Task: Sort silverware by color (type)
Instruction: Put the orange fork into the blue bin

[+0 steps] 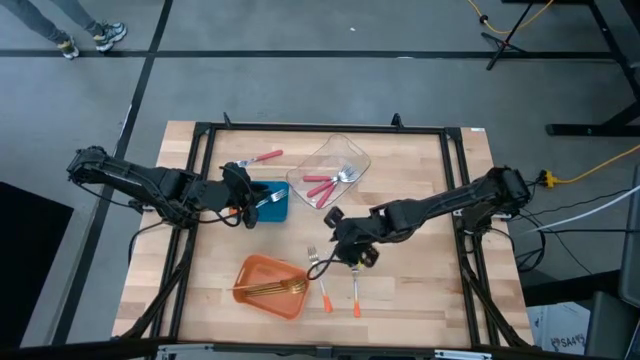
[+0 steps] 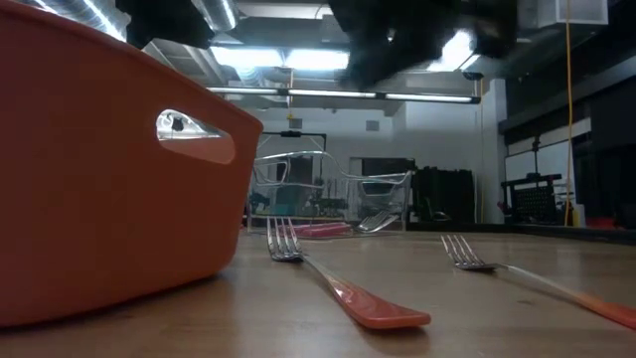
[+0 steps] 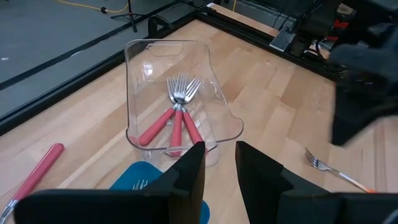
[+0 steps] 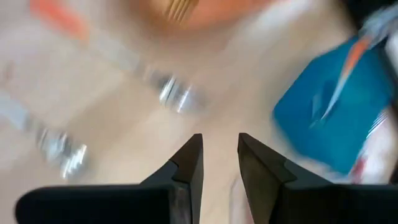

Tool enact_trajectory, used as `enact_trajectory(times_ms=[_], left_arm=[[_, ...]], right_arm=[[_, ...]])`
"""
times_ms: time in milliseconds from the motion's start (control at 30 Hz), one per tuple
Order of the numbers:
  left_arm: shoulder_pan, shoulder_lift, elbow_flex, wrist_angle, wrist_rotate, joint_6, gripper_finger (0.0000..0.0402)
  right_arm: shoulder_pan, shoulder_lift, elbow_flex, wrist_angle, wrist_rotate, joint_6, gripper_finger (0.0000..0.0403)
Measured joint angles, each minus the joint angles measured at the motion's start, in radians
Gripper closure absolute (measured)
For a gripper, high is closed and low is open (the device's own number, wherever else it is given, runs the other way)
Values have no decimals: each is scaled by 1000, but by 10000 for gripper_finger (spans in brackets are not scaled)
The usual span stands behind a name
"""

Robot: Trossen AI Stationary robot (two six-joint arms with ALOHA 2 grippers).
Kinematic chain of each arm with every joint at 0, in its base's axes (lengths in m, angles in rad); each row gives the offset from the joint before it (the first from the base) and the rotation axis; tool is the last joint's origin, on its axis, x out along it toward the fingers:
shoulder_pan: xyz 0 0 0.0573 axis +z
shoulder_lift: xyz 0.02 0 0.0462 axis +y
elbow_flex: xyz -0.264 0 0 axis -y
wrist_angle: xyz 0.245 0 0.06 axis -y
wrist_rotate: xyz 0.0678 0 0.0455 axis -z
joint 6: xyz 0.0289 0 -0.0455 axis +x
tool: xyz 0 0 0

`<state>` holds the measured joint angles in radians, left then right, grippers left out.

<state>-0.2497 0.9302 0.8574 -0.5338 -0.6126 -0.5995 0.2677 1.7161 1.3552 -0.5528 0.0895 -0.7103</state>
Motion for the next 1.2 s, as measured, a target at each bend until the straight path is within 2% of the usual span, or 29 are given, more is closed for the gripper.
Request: enact_trajectory(times_ms=[133, 300, 533, 800, 1200], left_arm=[[0, 0, 0, 0, 1, 0, 319], [0, 0, 0, 0, 1, 0, 319], [0, 0, 0, 0, 1, 0, 319], [0, 0, 0, 1, 1, 0, 319], [0, 0, 0, -5, 1, 1, 319]], right_arm=[[0, 1, 0, -212, 10, -36, 310], [0, 7, -1, -369, -64, -58, 310], [0, 7, -1, -377, -185, -59, 310], [1, 7, -25, -323, -272, -56, 311], [1, 7, -144, -197, -285, -56, 311]])
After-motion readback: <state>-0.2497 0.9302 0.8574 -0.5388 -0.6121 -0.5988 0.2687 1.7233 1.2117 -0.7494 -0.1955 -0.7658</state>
